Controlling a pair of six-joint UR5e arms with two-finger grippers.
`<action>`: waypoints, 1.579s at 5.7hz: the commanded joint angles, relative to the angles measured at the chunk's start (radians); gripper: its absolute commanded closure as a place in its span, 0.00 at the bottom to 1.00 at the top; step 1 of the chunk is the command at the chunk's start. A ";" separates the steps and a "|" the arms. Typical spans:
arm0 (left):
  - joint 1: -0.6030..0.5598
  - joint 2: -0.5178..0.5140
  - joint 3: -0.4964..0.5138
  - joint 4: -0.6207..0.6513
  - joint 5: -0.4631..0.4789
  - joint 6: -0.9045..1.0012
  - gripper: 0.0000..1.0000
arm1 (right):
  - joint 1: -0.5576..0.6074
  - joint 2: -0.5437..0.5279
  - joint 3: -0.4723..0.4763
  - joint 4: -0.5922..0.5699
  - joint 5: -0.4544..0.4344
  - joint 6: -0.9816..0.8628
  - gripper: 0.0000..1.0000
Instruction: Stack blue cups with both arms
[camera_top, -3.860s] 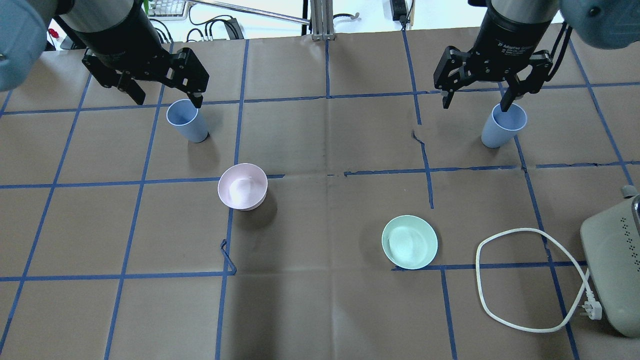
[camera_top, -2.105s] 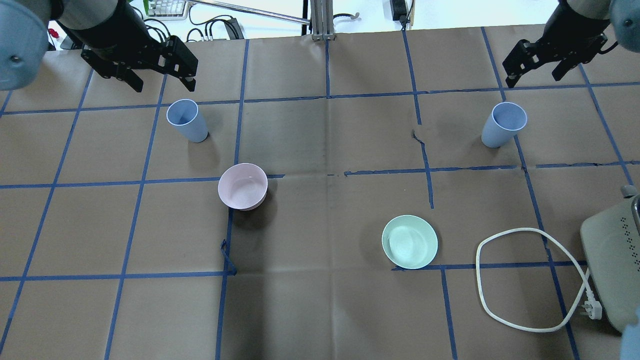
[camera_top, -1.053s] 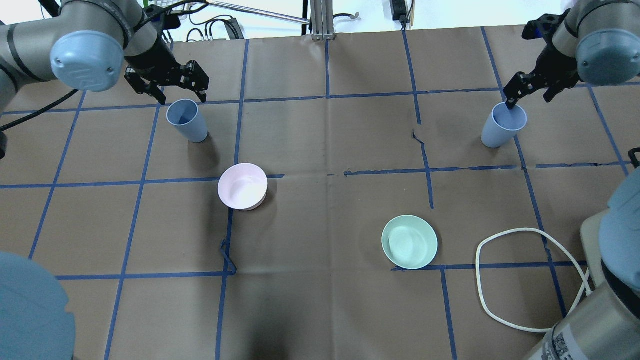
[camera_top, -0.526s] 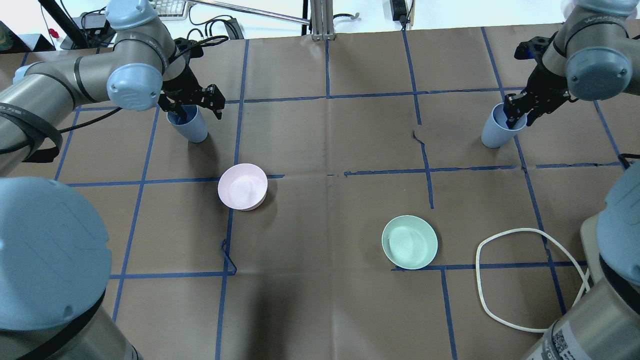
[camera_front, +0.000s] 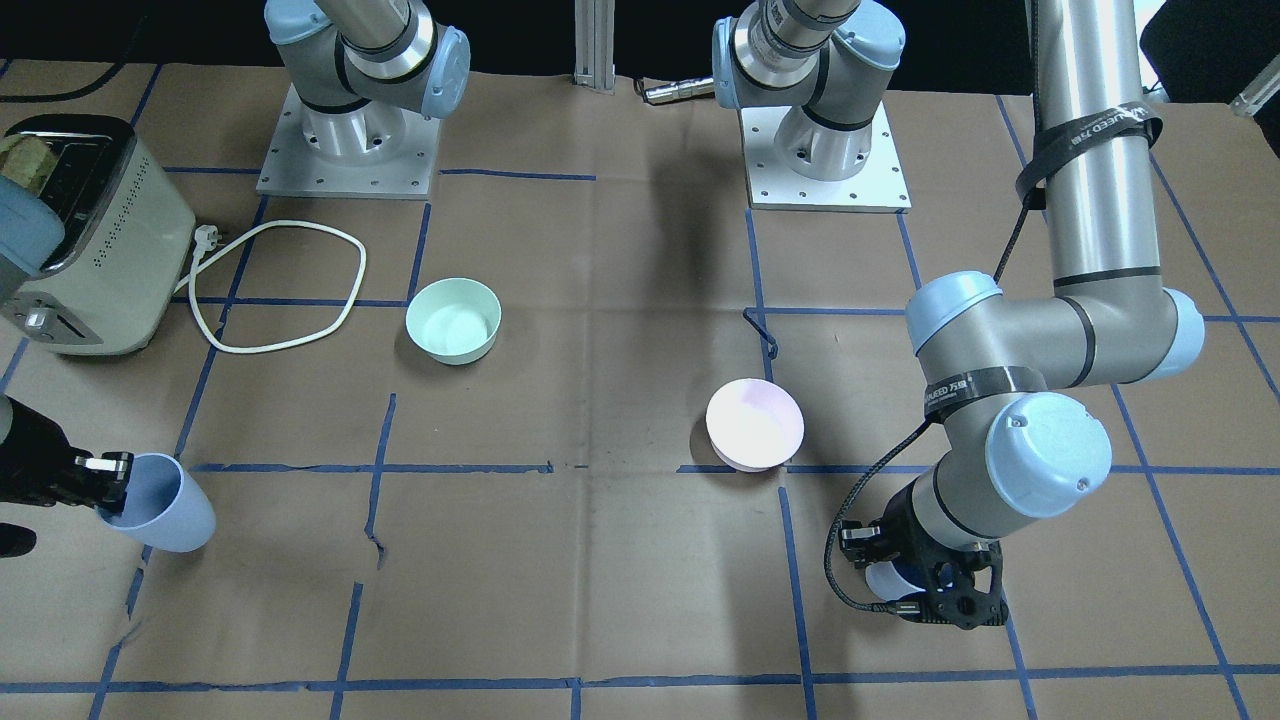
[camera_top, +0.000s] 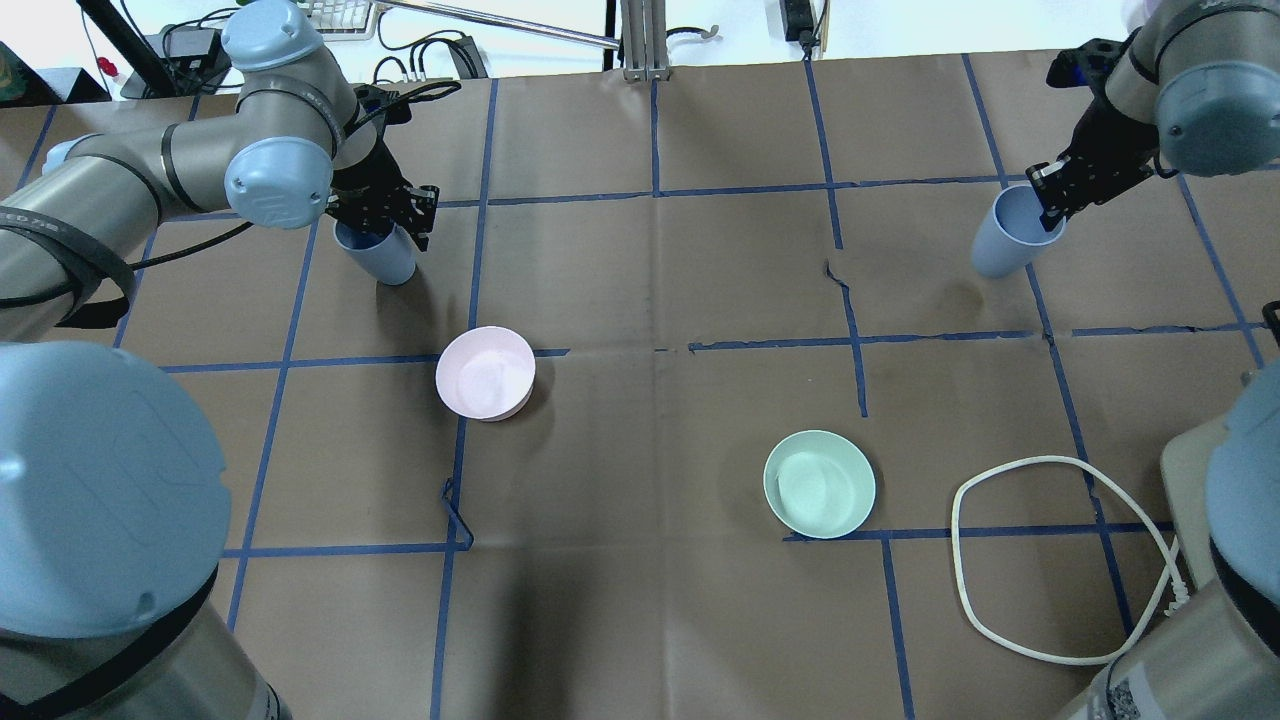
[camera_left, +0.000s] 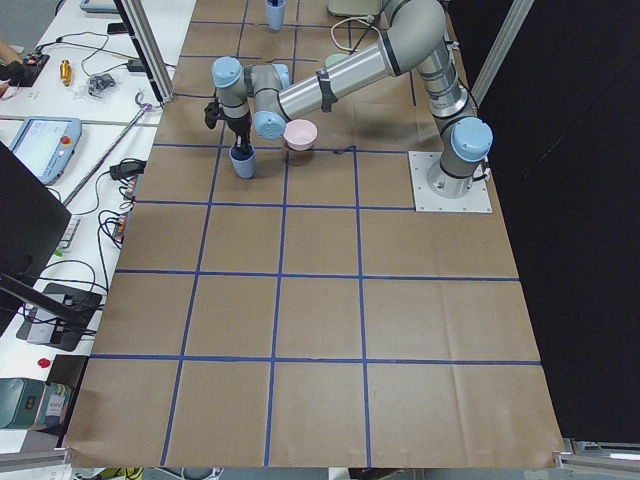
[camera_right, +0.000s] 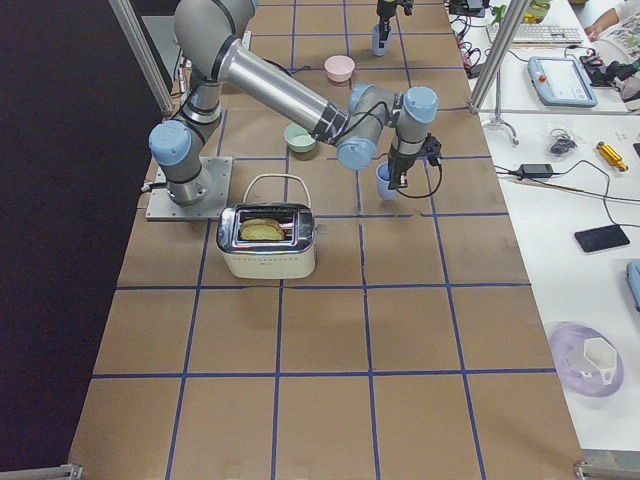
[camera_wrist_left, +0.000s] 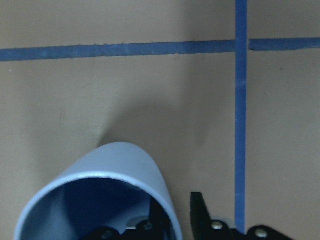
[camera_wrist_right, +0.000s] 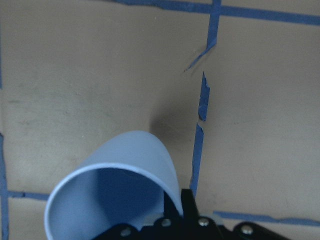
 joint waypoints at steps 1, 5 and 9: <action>-0.020 0.024 0.013 -0.017 0.031 -0.014 0.95 | 0.008 -0.124 -0.150 0.321 -0.003 0.023 0.92; -0.402 -0.041 0.176 -0.004 0.016 -0.615 0.95 | 0.040 -0.190 -0.139 0.498 0.011 0.158 0.92; -0.501 -0.098 0.158 0.051 0.045 -0.627 0.90 | 0.040 -0.193 -0.117 0.475 0.013 0.171 0.92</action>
